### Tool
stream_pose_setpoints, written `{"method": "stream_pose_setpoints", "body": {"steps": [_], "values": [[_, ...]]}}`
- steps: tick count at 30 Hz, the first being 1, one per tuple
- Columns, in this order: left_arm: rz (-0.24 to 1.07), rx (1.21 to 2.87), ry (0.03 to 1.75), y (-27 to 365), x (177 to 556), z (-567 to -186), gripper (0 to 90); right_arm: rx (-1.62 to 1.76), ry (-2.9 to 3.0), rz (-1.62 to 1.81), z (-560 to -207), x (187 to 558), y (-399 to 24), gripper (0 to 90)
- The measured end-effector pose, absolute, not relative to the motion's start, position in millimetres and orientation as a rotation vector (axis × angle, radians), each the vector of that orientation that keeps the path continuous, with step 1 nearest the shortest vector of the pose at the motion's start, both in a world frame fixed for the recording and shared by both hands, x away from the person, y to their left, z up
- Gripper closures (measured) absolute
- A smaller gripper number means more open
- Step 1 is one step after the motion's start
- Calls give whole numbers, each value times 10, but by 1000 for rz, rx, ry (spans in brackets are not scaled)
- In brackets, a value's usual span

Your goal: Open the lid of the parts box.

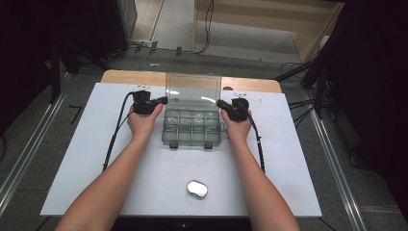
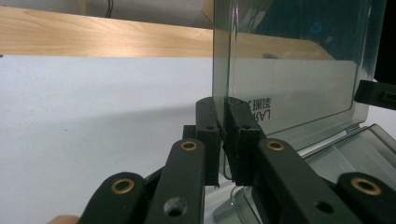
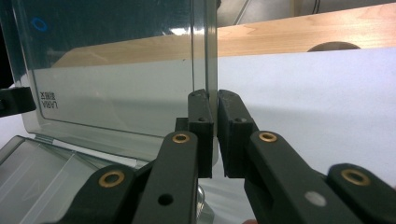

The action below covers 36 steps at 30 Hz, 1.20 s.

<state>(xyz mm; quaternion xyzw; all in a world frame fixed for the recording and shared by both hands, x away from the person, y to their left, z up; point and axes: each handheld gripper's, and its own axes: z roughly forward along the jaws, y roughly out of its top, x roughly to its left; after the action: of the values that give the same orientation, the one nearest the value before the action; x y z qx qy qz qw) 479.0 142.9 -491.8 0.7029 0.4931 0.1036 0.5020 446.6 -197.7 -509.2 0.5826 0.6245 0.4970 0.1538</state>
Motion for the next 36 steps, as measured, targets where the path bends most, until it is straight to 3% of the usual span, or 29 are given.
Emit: {"method": "stream_pose_setpoints", "body": {"steps": [36], "values": [[132, 1681, 1257, 1464, 4872, -5057, 781, 1796, 1815, 1503, -5228, 4539, -2045, 799]]}}
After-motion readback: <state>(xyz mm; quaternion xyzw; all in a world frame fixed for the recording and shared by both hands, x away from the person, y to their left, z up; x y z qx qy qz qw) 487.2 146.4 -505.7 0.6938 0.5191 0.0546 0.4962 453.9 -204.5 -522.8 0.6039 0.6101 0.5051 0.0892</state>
